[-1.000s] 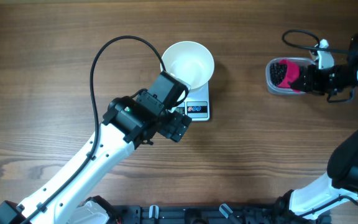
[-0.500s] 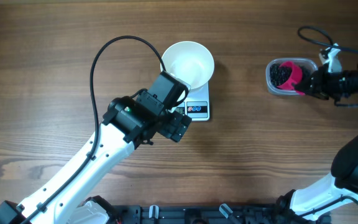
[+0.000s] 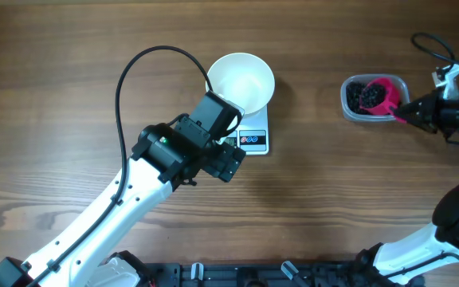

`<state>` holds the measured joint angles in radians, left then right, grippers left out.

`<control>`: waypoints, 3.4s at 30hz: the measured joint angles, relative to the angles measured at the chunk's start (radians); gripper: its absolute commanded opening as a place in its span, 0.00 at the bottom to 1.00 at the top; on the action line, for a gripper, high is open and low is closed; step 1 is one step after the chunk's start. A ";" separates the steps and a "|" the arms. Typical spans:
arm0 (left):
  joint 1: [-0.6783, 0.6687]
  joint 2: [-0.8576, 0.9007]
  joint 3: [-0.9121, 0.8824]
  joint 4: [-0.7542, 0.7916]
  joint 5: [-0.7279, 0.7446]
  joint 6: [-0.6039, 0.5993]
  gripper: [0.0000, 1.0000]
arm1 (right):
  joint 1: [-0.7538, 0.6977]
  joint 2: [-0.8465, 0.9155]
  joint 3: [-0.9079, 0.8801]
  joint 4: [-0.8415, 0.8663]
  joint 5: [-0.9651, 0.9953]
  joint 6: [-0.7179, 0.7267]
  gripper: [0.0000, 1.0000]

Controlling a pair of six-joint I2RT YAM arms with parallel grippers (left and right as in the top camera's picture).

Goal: Scoop item into bowl and weigh 150g on scale
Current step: 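Drag the pink cup through the beans with the right gripper to scoop, then lift the filled pink cup and carry it over the white bowl, then tilt the pink cup with the right gripper to pour beans into bowl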

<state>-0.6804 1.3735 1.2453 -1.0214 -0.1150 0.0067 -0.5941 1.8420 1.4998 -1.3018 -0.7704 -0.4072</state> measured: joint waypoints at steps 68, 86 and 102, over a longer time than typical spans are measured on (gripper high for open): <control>0.000 0.000 -0.001 -0.001 0.000 0.000 1.00 | 0.650 0.006 -0.018 0.600 -0.349 0.469 0.05; 0.000 0.000 -0.001 -0.001 0.000 0.000 1.00 | 0.732 -0.095 -0.018 0.561 -0.050 0.288 0.04; 0.000 0.000 -0.001 -0.001 0.000 0.000 1.00 | 0.859 -0.100 -0.018 0.669 0.200 0.223 0.04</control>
<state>-0.6804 1.3735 1.2442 -1.0222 -0.1150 0.0067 0.2649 1.7424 1.4818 -0.6331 -0.5709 -0.1844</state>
